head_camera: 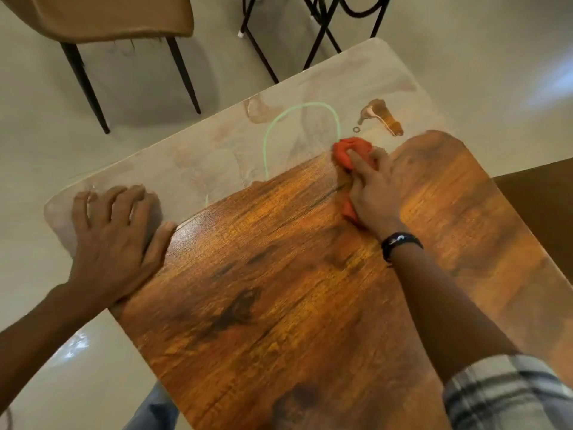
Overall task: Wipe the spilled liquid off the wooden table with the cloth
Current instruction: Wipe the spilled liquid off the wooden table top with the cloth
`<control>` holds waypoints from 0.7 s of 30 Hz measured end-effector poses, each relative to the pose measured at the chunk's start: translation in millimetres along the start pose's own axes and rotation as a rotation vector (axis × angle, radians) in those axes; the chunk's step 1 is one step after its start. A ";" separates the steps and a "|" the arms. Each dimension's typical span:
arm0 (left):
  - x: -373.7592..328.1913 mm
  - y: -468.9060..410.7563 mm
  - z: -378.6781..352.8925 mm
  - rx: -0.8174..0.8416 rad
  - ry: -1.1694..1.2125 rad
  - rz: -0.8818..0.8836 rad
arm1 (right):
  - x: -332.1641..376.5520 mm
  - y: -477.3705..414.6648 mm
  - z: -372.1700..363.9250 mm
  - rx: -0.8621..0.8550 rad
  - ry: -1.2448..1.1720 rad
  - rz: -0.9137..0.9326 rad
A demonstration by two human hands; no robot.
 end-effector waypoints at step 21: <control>-165.0 -140.1 -71.7 0.012 0.219 -0.218 | -157.9 -148.9 25.0 -0.157 0.109 -0.242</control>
Point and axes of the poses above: each hand's wrist, its own y-axis away from the middle knuckle, its own z-axis out of the back of the hand, x = y × z, the point moved 5 cm from there along -y, towards the middle knuckle, and after that the axes turned 11 degrees about -x, right-handed, at the moved point
